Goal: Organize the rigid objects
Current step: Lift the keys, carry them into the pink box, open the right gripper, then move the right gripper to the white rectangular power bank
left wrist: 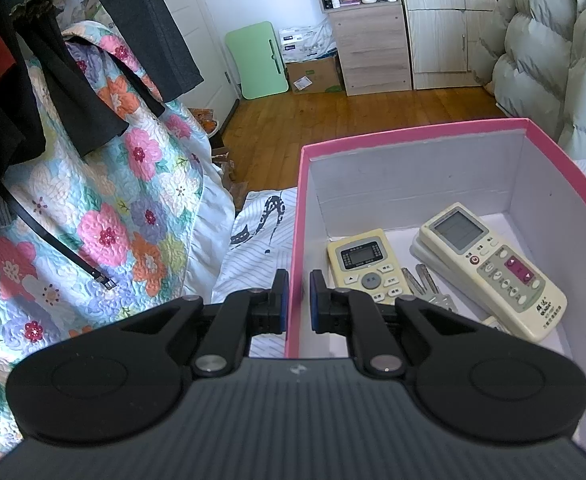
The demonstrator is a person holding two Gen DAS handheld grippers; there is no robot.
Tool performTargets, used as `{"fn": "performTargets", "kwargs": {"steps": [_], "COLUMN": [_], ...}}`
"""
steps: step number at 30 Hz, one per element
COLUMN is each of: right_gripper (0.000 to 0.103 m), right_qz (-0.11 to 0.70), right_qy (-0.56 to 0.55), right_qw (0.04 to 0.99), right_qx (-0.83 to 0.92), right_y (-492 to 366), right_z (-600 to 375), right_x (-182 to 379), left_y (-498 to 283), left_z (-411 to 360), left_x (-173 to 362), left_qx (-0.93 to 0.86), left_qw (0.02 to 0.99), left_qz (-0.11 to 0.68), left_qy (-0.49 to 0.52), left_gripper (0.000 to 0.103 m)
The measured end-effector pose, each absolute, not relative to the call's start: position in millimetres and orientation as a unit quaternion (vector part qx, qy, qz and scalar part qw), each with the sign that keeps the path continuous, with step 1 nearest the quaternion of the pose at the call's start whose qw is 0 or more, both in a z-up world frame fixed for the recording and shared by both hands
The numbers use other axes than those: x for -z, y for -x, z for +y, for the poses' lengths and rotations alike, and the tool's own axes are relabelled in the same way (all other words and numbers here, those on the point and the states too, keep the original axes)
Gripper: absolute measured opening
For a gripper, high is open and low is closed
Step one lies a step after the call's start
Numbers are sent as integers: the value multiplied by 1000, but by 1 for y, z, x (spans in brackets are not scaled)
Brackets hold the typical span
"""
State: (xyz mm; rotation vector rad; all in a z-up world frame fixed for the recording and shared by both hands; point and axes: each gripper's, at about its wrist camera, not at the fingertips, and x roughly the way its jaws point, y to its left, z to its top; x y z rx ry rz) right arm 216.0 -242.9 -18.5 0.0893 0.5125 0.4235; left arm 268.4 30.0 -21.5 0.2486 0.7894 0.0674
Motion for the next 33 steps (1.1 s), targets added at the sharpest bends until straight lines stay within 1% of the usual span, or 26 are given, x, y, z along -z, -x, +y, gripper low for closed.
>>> {"fn": "performTargets", "kwargs": {"steps": [4,9,16,22,24,25,26,27,28,31,33], "right_gripper": [5,5,5,5,6,12,13,17,23,32,34], "right_qz": [226,251,311,376,386,392,400,406,410,392,381], "right_qy": [-51,-76,-98,-111,-123,-133,-144,-153,-163,-175,-171], "right_qw": [944,925,889,864,860,857,854,854,854,862,870], "right_qx": [-235,-276,-320,-315,-309,-306,-299,-286,-277,-270,-261], "right_y": [-193,-186,-189,-210,-216,-220,-224,-227,-228,-219,-210], "right_z": [-234,-212,-167,-136,-132,-131,-129,-128,-130,-138,-147], "right_x": [-14,-28,0,36,44,47,50,50,50,42,34], "left_y": [-268,-268,-268,-269,-269,-269,-269,-269,-269,-270,-270], "left_z": [32,33,35,38,39,39,40,40,40,40,39], "left_x": [21,21,20,19,19,19,19,19,19,20,20], "left_qx": [-32,-34,-35,-32,-30,-30,-29,-28,-28,-28,-29], "left_qw": [915,915,916,917,917,917,917,917,917,917,916], "left_qz": [383,383,383,385,385,386,386,386,386,386,386], "left_qy": [-118,-118,-110,-103,-100,-99,-97,-95,-94,-99,-102], "left_gripper": [9,9,8,8,8,8,8,8,8,8,8]}}
